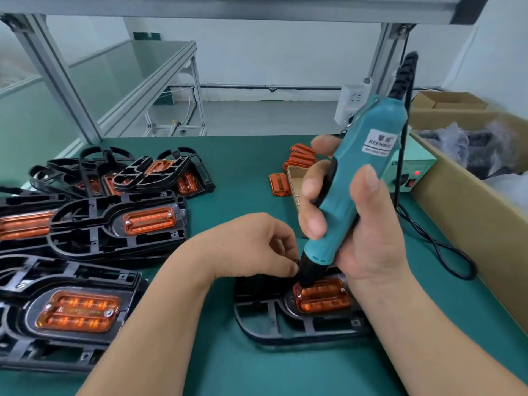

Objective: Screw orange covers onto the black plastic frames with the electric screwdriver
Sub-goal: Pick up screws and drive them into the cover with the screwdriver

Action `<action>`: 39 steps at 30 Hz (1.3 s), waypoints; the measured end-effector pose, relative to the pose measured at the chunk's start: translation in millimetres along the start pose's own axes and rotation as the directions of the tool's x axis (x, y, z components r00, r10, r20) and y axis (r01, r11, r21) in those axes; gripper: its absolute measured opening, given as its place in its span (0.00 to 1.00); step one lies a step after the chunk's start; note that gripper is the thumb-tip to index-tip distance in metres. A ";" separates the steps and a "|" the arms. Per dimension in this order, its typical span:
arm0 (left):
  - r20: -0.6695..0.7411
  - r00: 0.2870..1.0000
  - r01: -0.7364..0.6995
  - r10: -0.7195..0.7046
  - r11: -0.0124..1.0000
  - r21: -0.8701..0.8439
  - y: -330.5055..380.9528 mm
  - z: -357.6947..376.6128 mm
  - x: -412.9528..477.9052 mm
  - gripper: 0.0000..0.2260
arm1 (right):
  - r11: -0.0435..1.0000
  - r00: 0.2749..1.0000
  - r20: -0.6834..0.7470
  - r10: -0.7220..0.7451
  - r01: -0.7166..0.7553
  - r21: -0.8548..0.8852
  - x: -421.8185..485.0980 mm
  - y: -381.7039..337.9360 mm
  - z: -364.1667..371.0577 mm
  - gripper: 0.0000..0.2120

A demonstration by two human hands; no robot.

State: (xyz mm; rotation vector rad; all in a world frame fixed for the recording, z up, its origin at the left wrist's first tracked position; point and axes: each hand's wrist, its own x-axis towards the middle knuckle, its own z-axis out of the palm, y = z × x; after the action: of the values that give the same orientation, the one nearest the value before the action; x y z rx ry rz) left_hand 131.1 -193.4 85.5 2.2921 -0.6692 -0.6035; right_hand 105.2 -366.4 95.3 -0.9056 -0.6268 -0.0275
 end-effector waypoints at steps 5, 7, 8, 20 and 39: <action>0.023 1.000 -0.017 0.019 0.998 -0.058 -0.2 3.1 0.5 0.05 | 0.997 0.999 -0.027 -0.029 0.027 -0.070 0.0 -2.6 0.2 0.28; 0.025 0.999 -0.025 0.027 0.998 -0.060 -1.8 3.0 1.5 0.06 | 0.997 0.995 -0.090 -0.052 0.046 -0.068 1.5 -3.5 -1.4 0.27; 0.027 0.999 -0.024 0.026 0.997 -0.069 -2.8 2.6 2.0 0.06 | 0.997 0.989 -0.135 -0.059 0.051 -0.057 2.5 -3.9 -2.6 0.25; -0.047 0.998 0.053 -0.052 0.998 0.025 -19.8 -7.6 1.2 0.08 | 0.998 0.811 -0.582 0.059 -0.063 0.012 9.5 -8.8 -75.0 0.21; 0.168 0.978 0.073 -0.126 0.955 0.288 1.2 -7.5 -18.9 0.49 | 0.998 0.681 -0.730 0.062 -0.063 0.026 2.6 -53.5 -139.6 0.17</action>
State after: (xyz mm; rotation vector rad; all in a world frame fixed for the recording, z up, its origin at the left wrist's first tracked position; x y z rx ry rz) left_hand 120.7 -179.3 95.9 2.5670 -0.7718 -0.8232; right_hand 161.7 -503.0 72.3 -0.8277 0.1678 -0.3192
